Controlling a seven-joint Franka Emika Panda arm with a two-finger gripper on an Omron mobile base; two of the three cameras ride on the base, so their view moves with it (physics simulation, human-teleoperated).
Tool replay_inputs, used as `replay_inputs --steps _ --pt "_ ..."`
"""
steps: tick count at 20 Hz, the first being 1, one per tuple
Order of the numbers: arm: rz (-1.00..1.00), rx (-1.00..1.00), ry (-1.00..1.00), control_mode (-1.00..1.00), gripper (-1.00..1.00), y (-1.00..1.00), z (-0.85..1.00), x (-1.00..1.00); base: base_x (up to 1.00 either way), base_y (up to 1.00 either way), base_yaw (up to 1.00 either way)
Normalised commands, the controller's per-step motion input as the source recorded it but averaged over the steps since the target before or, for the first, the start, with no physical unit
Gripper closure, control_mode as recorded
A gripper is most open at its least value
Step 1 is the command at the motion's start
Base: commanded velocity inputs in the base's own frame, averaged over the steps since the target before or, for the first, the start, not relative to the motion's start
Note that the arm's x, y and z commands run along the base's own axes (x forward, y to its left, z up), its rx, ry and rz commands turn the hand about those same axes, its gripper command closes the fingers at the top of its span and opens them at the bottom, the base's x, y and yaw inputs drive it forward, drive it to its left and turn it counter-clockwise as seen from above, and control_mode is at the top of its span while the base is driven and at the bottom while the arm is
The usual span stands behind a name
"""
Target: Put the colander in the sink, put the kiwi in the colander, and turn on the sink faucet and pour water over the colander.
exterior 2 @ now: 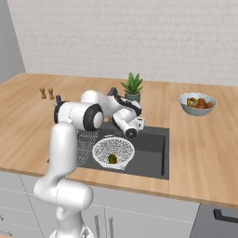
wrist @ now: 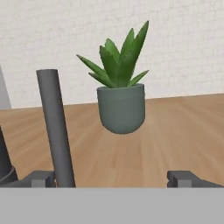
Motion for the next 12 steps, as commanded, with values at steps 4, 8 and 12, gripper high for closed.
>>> replay_inputs --steps 4,8,12 --pt "0.00 0.00 0.00 -1.00 -1.00 0.00 0.01 0.18 0.00 0.00 0.00" --pt "0.00 0.00 0.00 -1.00 -1.00 0.00 0.00 0.18 0.00 0.00 0.00" --pt "0.00 0.00 0.00 -1.00 -1.00 0.00 0.00 0.12 0.00 0.00 0.00"
